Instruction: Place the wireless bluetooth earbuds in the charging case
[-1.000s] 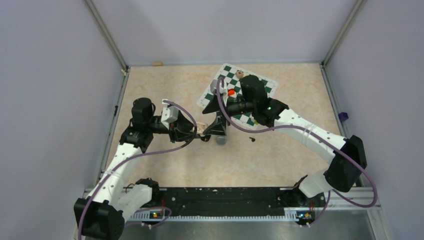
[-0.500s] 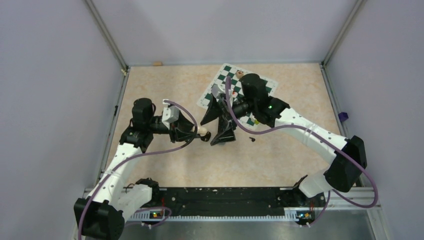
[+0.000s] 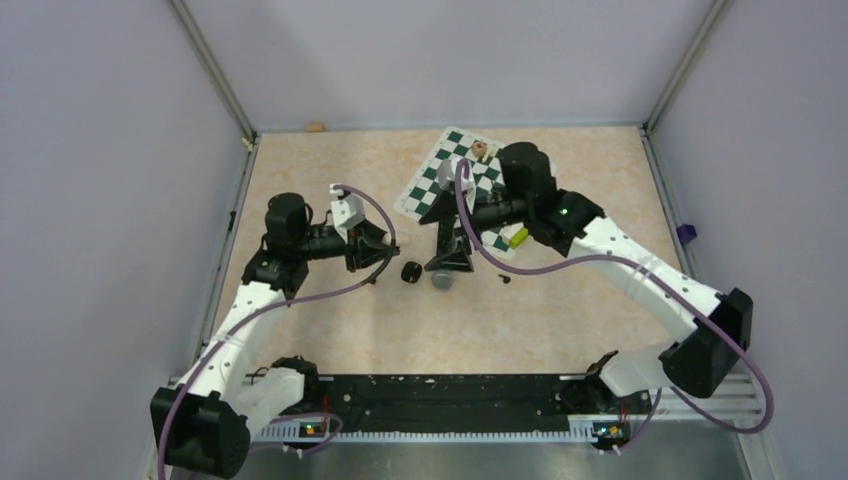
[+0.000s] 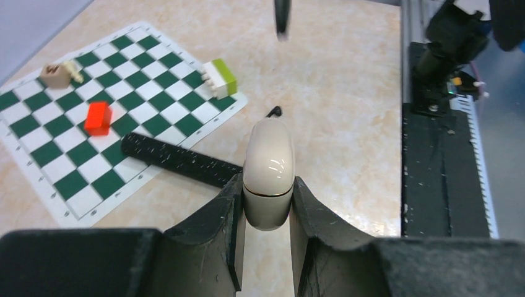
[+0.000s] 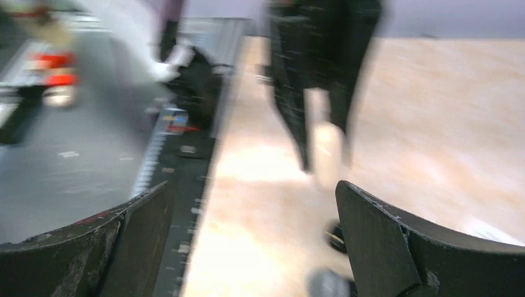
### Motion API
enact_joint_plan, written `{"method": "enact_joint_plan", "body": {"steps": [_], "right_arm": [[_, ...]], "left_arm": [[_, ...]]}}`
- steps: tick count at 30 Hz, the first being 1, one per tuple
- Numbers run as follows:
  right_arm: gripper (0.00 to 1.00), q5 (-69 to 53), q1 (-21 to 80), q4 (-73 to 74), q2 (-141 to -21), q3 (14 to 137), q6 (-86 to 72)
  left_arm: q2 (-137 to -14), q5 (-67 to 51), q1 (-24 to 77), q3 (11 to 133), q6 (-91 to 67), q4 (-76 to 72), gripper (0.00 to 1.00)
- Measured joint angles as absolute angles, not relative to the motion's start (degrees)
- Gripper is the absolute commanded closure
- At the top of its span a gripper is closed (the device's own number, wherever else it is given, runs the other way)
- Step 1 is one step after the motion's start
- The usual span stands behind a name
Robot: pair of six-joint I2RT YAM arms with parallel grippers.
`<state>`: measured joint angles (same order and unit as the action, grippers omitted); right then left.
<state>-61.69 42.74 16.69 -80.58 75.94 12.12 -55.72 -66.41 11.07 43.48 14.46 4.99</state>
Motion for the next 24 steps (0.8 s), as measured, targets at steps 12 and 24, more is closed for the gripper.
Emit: {"method": "enact_joint_plan", "body": {"steps": [12,24], "right_arm": [[0.01,-11.6,36.2,14.3,-54.8,59.0,23.6],[0.02,-3.9,35.4,4.4,-54.6,43.2,23.4]], "left_arm": [[-70.8,-58.2,11.2,52.8,16.4,13.8,1.0],[-100.8,-52.1,13.8,69.5,8.9,18.8,1.0]]}}
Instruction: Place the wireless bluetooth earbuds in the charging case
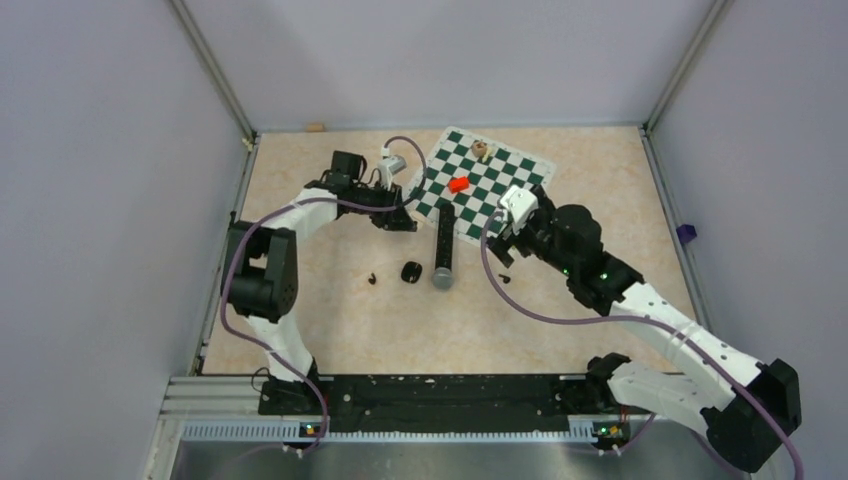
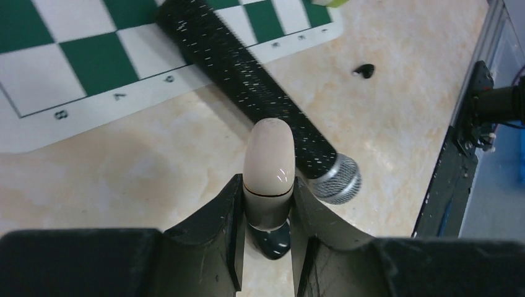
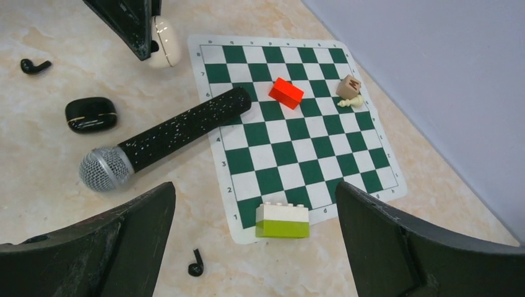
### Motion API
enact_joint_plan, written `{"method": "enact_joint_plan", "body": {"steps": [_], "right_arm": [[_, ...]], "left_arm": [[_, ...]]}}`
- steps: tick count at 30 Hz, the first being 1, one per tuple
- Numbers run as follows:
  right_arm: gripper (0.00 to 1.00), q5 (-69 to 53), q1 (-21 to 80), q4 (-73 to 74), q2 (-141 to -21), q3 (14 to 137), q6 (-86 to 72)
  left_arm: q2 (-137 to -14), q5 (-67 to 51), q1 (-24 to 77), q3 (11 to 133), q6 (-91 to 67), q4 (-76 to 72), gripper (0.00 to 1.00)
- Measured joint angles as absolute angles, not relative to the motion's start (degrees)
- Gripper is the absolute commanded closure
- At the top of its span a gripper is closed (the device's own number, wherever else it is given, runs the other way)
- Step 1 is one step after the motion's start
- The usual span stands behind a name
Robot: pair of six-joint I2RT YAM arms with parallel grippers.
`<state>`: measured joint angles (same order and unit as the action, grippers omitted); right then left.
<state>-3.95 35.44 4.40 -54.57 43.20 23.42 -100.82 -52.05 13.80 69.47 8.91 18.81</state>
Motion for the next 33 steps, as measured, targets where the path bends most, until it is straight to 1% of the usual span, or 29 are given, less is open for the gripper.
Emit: {"method": "enact_joint_plan", "body": {"steps": [4,7,9,12,14,15,17,18,19,21,29,33], "right_arm": [[0.03,-1.0,35.4,-0.1,-58.0,43.1,22.9],[0.03,2.6,35.4,-2.2,-61.7,43.1,22.8],[0.03,4.5,35.4,-2.5,-63.6,43.1,22.8],[0.02,6.1,35.6,-2.8,-64.4,43.1,22.9],[0.02,7.2,36.0,-4.0,-64.5,43.1,23.2],[0.01,7.9,36.3,-4.6,-64.5,43.1,23.4],[0.01,9.1,37.0,-5.5,-64.8,43.1,24.2],[0.01,9.6,37.3,-5.9,-65.1,43.1,24.5],[0.01,10.2,37.5,-6.3,-65.5,43.1,24.9],[0.01,11.2,37.7,-6.4,-66.4,43.1,25.4],[0.01,13.1,37.8,-6.3,-67.5,43.1,25.5],[0.01,13.4,37.8,-6.3,-67.5,43.1,25.5]], "left_arm": [[-109.1,-49.3,12.3,73.6,5.1,20.7,1.0],[-112.2,-47.5,12.2,73.8,3.4,23.1,0.96],[-113.6,-46.7,12.1,74.5,2.7,24.6,0.92],[-115.8,-46.1,12.0,76.3,2.0,26.3,0.79],[-117.0,-46.0,11.6,77.6,1.6,27.6,0.73],[-117.8,-46.0,11.4,78.3,1.4,28.2,0.66],[-119.0,-45.8,11.1,79.5,1.3,29.3,0.44],[-119.6,-45.9,10.9,80.1,1.1,29.9,0.38],[-119.8,-47.0,10.9,80.4,0.3,30.6,0.33],[-119.7,-47.6,10.8,81.1,0.0,31.4,0.28],[-119.0,-47.5,10.9,80.9,-0.3,31.2,0.27],[-118.5,-47.0,10.9,80.4,-0.3,30.9,0.22]]}}
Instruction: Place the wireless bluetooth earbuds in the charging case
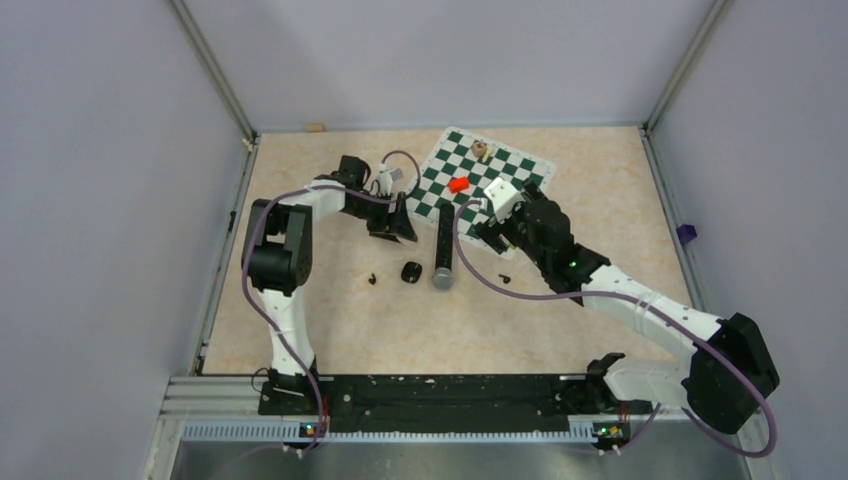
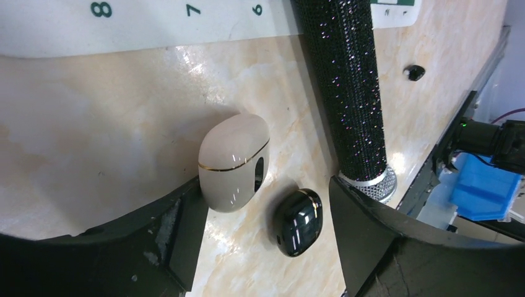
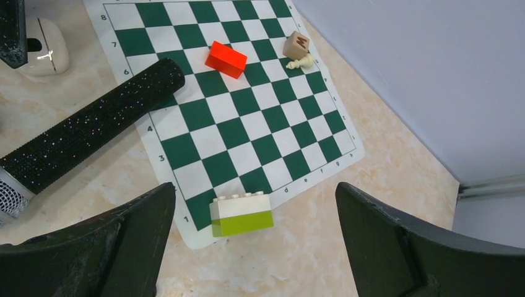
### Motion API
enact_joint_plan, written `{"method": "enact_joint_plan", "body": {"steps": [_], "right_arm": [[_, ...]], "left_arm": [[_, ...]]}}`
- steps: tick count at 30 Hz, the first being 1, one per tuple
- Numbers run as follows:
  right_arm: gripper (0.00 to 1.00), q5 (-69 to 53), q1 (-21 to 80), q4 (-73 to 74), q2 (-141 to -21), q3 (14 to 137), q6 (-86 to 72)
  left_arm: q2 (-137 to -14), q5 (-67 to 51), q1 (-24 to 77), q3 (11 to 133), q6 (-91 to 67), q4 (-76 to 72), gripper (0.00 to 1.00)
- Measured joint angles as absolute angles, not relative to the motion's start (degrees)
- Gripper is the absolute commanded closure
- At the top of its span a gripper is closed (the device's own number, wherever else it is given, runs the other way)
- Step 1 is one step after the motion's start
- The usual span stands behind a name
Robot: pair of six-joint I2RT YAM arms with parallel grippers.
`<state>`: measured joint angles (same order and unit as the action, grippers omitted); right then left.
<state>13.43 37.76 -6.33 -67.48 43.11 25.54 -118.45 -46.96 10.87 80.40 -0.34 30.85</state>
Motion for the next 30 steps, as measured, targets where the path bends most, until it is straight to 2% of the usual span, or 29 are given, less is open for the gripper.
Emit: {"method": "enact_joint_plan", "body": {"steps": [1,3,4,9,12,19,30], "right_arm": [[0.01,13.5,37.8,-6.3,-67.5,43.1,25.5],[0.01,13.6,37.8,-6.3,-67.4,43.1,25.6],[0.01,13.6,37.8,-6.3,-67.4,43.1,25.6],[0.01,13.4,37.8,-6.1,-66.7,43.1,25.8],[0.02,12.5,37.8,-5.9,-66.6,43.1,26.0],[0.02,10.7,39.1,-5.5,-66.1,43.1,26.0],[0.01,9.5,39.4,-4.6,-63.4,43.1,26.0]], "left_arm": [[-118.2,-46.4,10.9,80.3,-0.4,30.8,0.19],[-116.7,-43.7,10.9,79.6,-0.4,30.4,0.03],[-115.6,-42.1,10.9,78.9,-0.4,30.0,0.01],[-106.9,-36.6,10.3,74.2,-0.5,27.4,0.01],[-101.6,-39.4,9.9,73.4,4.2,27.7,0.01],[-98.6,-49.1,10.9,74.1,33.4,41.8,0.01],[-99.0,-41.2,17.7,71.4,61.6,47.2,0.04]]}}
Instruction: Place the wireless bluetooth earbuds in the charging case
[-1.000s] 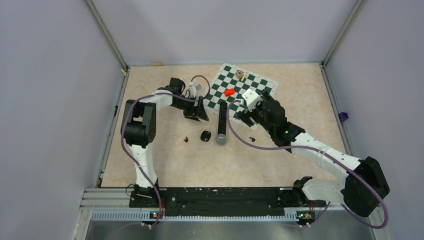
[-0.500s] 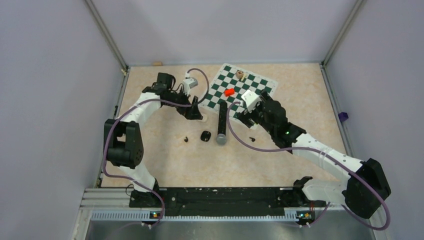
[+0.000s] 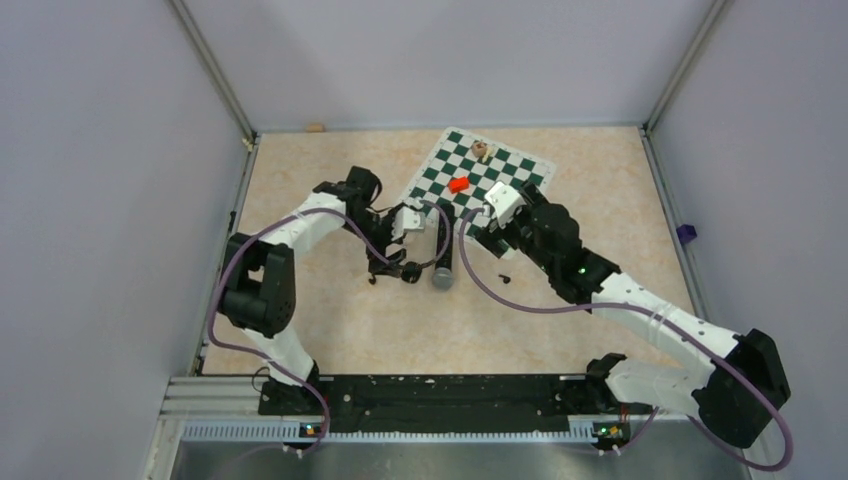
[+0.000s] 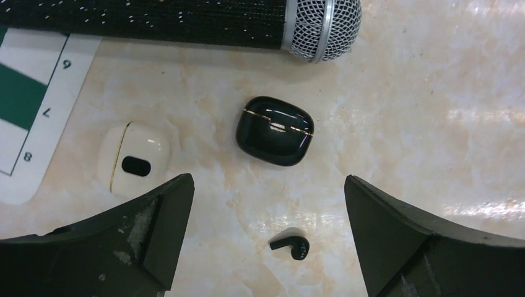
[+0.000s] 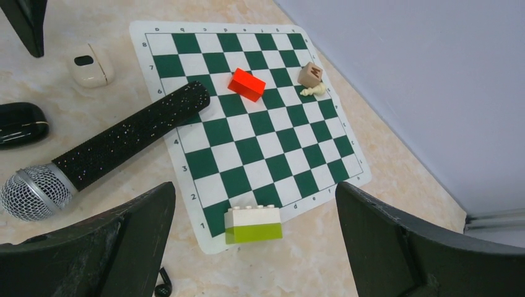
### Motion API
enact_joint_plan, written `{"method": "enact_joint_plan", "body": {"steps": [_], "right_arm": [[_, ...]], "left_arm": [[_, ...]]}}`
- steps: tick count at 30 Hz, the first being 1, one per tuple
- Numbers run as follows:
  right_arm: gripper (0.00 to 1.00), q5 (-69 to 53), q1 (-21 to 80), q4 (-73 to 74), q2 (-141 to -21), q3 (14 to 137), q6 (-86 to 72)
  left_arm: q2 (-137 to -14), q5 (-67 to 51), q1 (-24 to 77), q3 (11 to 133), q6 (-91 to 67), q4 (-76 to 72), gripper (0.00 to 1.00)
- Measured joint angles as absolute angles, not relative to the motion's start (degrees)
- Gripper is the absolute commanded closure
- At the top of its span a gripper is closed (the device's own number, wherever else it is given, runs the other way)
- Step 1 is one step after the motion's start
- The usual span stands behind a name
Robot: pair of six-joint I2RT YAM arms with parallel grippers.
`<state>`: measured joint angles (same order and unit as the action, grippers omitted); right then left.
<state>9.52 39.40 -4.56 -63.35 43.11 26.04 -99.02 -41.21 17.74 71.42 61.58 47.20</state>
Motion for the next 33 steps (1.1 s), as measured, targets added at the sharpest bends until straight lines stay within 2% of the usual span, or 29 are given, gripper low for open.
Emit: {"method": "enact_joint_plan", "body": {"steps": [12,23,30,33], "right_arm": [[0.01,9.0,39.4,-4.7,-61.6,42.9,27.1],[0.01,8.4,39.4,-4.7,-61.6,42.6,28.0],[0.01,8.3,39.6,-4.7,-61.6,42.6,28.1],[0.01,8.3,39.7,-4.7,-61.6,42.6,28.4]], "left_arm": [[-108.0,-33.3,23.8,71.5,71.2,46.8,0.11],[-108.6,-30.8,25.3,72.1,72.4,44.5,0.14],[-108.6,-27.8,27.0,72.1,73.5,43.5,0.26],[-108.6,-27.1,28.0,72.1,73.7,43.5,0.45]]}}
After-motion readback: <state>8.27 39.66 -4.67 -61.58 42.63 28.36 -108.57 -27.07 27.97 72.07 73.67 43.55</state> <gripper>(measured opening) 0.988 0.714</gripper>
